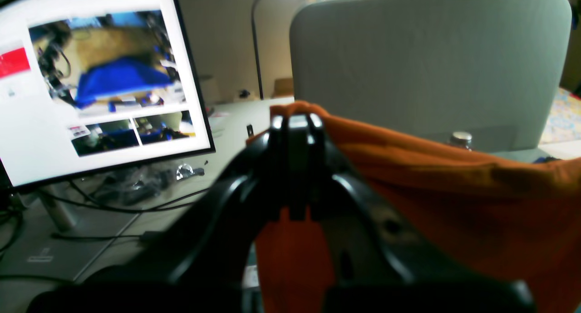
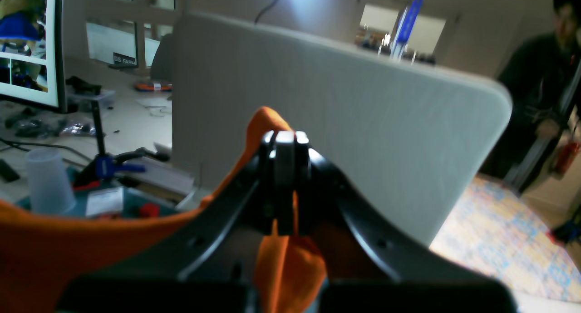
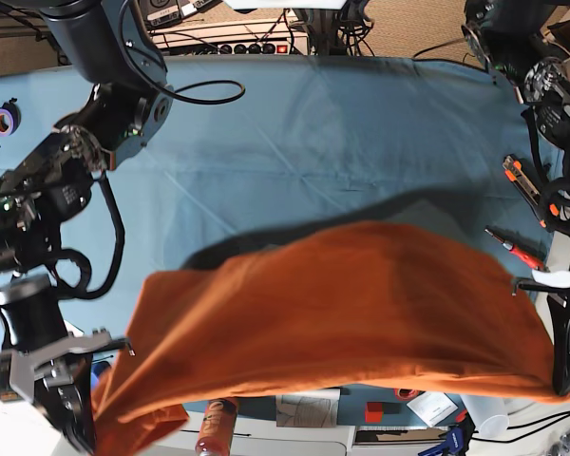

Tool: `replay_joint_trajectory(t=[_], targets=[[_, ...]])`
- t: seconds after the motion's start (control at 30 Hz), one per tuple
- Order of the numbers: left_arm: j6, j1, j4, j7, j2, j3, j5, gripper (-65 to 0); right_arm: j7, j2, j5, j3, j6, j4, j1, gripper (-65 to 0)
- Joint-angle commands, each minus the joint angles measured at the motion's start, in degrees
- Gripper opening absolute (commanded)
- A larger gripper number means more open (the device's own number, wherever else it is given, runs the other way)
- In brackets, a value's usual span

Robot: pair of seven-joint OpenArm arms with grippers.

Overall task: Layout the t-shirt on the table in an organized manner, then fold the t-shirt properly
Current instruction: 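Raise and shake the held shirt with both grippers to spread it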

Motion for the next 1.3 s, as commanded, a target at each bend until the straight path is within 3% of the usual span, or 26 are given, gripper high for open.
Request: replay_joint_trajectory(t=[0.0,0.27,0.43,0.63,0.83,1.07,1.17,1.27], targets=[[0.22,-0.94,0.66,-1.33,-0.81,-0.15,0.26,-65.0,1.64,0.48,-0.31,-0.79,-0.33,0.63,1.99,-65.0],[0.55,0.07,1.11,4.57,-0.79,-0.17,0.57,-65.0,-0.9,-0.28,4.09,-0.33,-1.11,1.16,0.63,-65.0],[5.01,0.7,2.86,6.01,-0.81,-0.79,0.59,-65.0,-1.51,-2.93,6.73,2.19,-0.96,7.54,-3.39,-65.0],[5.03,3.15,4.57,6.6,-0.79,-8.37,0.46,-65.0,-1.27,-3.34,6.8,2.51,-0.74,13.88,-8.96,-65.0],[4.57,3.52,4.57,6.08,-0.63,-15.32,-6.14,-65.0,-0.44,-3.48,5.77,2.51,-0.79,13.88,-9.84,-65.0],[4.35,3.48,4.57,6.01,-0.63,-15.34,-7.17,-65.0,-0.02,-3.41,3.21,2.51,-0.79,13.88,-9.84,-65.0],[1.27,3.48,4.57,6.03,-0.63,-14.29,-7.17,-65.0,-0.04,-2.6,2.91,2.51,-0.79,13.88,-9.68,-65.0],[1.79,3.28,4.57,5.99,-0.63,-13.2,-7.15,-65.0,-0.02,-1.11,2.93,2.51,-0.83,12.98,-8.48,-65.0]])
